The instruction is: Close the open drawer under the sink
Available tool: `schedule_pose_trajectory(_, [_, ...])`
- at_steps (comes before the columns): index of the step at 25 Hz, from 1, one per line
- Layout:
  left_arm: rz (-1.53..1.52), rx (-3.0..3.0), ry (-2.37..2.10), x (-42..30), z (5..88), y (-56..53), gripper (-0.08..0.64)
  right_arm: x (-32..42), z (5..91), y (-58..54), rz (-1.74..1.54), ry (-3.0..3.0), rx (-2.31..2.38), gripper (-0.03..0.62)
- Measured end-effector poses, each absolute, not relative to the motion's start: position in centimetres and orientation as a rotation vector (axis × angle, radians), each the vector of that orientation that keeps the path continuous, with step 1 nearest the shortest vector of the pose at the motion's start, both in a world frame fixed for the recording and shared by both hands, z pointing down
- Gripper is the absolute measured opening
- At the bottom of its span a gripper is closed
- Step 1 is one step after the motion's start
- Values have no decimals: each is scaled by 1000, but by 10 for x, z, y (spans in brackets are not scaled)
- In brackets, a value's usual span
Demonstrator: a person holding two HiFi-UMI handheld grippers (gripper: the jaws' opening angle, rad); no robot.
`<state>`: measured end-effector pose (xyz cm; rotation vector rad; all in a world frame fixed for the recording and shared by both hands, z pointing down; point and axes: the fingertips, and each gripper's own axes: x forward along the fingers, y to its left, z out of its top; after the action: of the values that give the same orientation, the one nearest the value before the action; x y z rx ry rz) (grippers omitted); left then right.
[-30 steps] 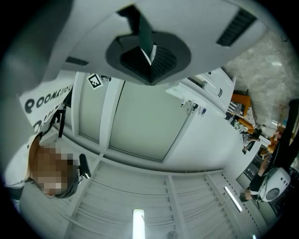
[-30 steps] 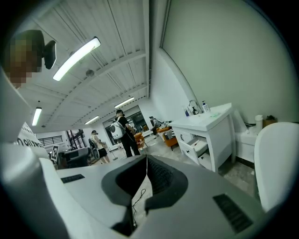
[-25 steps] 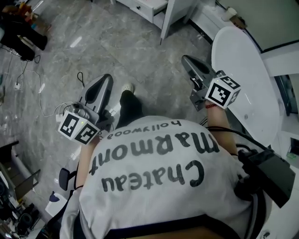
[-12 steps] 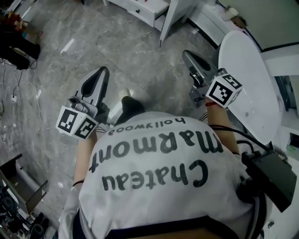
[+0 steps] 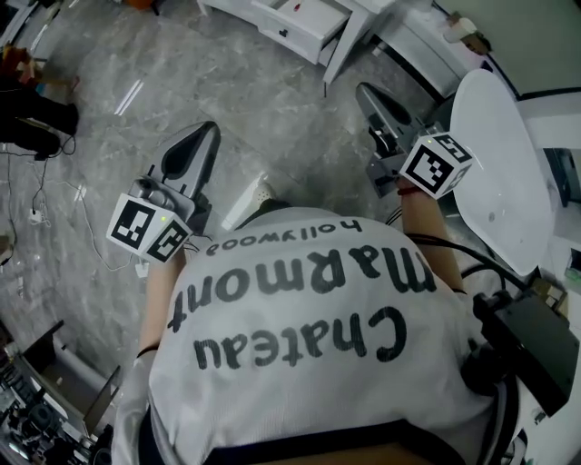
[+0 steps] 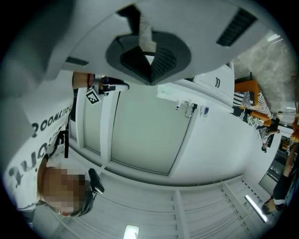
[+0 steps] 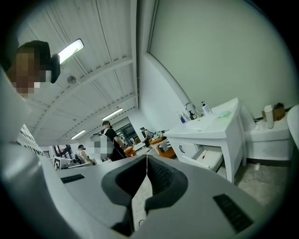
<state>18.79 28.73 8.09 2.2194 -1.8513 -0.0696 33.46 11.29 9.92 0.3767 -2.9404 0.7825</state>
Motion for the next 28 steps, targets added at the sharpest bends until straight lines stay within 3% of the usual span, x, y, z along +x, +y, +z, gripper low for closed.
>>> schedule_pose_trajectory(4, [-80,2232,-1788,135,91,269,8,284,106,101,800,-2922,410,12])
schedule_pose_trajectory(15, [-175,2242,-1742,135,84,266,8,285,111,97,866,-2897,436,12])
schedule_pose_trajectory(21, [-75,2255,-1765,137,90,265,8,288,116,96,868,-2881,452,12])
schedule_pose_trajectory(28, [-106,2218,-1738,101,101,262,8,249,119,88,865,-2858,477,12])
